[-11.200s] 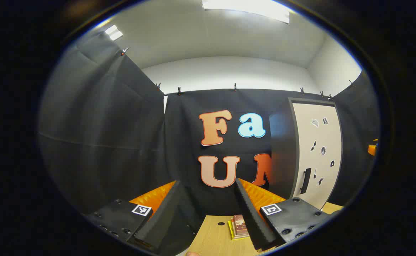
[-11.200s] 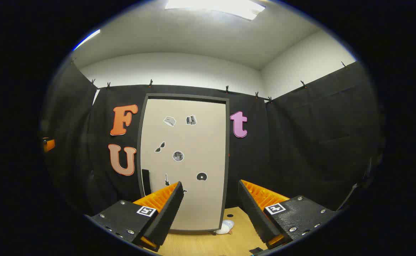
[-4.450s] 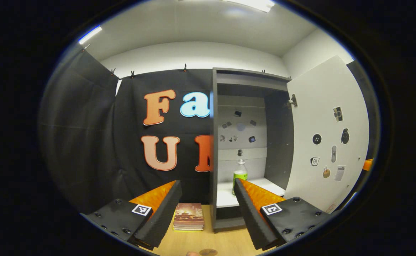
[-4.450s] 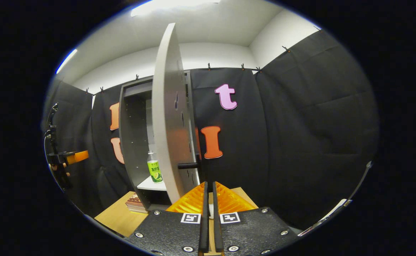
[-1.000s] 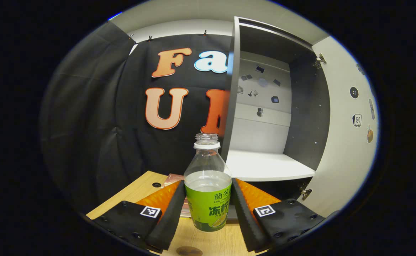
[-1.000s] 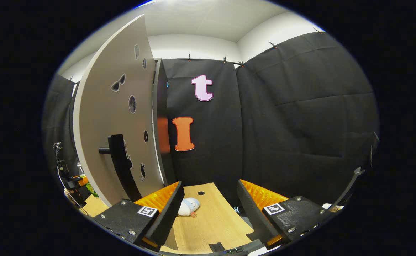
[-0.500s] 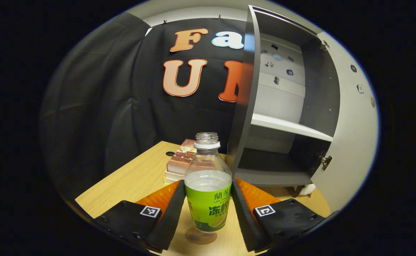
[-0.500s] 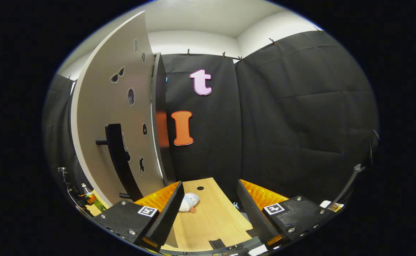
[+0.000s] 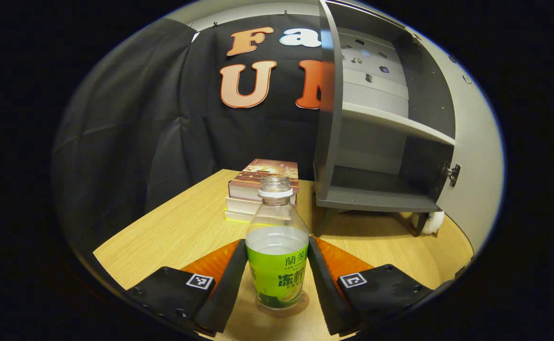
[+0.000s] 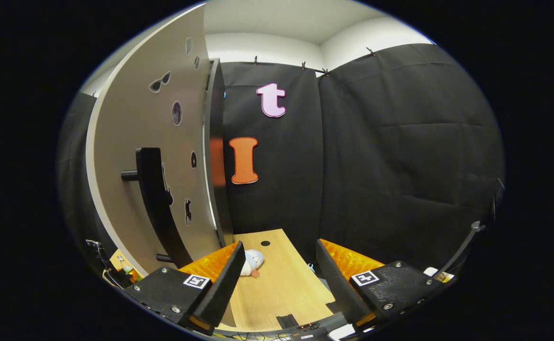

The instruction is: Open the cabinet door with the right hand, grasp the bottle in the cabinet with the left hand and place it on the coaster, then close the cabinet door with the right hand.

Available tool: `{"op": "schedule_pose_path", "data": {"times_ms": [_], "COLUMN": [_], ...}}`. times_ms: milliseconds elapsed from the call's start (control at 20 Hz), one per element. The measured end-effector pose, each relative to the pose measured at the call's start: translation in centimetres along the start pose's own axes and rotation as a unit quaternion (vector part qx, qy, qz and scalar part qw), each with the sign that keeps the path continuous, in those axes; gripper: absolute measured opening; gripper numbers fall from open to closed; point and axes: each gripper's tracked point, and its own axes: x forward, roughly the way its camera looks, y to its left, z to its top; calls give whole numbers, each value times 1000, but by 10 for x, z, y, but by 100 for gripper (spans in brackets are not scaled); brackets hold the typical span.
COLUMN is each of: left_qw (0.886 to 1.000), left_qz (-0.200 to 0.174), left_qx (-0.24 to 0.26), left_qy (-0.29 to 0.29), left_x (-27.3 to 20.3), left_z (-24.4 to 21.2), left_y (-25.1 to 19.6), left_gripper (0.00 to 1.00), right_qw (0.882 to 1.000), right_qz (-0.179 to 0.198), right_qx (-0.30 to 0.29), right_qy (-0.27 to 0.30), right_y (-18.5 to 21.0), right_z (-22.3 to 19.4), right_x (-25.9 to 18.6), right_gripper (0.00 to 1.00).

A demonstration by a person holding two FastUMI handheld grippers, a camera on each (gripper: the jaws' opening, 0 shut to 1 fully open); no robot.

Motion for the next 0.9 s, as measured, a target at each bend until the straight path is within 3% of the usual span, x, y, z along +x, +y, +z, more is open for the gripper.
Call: {"op": "schedule_pose_path", "data": {"times_ms": [50, 350, 550, 600, 900], "left_qw": [1000, 998, 999, 999, 998], "left_qz": [0, -6, -4, -3, -1], "left_qx": [7, 47, 46, 44, 57], "left_qy": [-23, -28, -20, -17, -13], "left_x": [0, -10, -13, -15, -26], "left_z": [7, 1, -2, -3, -4], "left_y": [-1, -13, -10, -8, 0], "left_gripper": [82, 83, 84, 84, 87], "right_qw": [1000, 1000, 1000, 1000, 1000], "right_qz": [-1, -4, -2, -2, 12], "right_qx": [0, 10, 14, 16, 19], "right_qy": [1, 3, 5, 5, 3], "right_y": [0, 0, 1, 1, 13], "right_z": [-1, -4, -6, -6, -6], "right_x": [2, 6, 4, 2, -6], "right_gripper": [93, 93, 93, 99, 99]}}
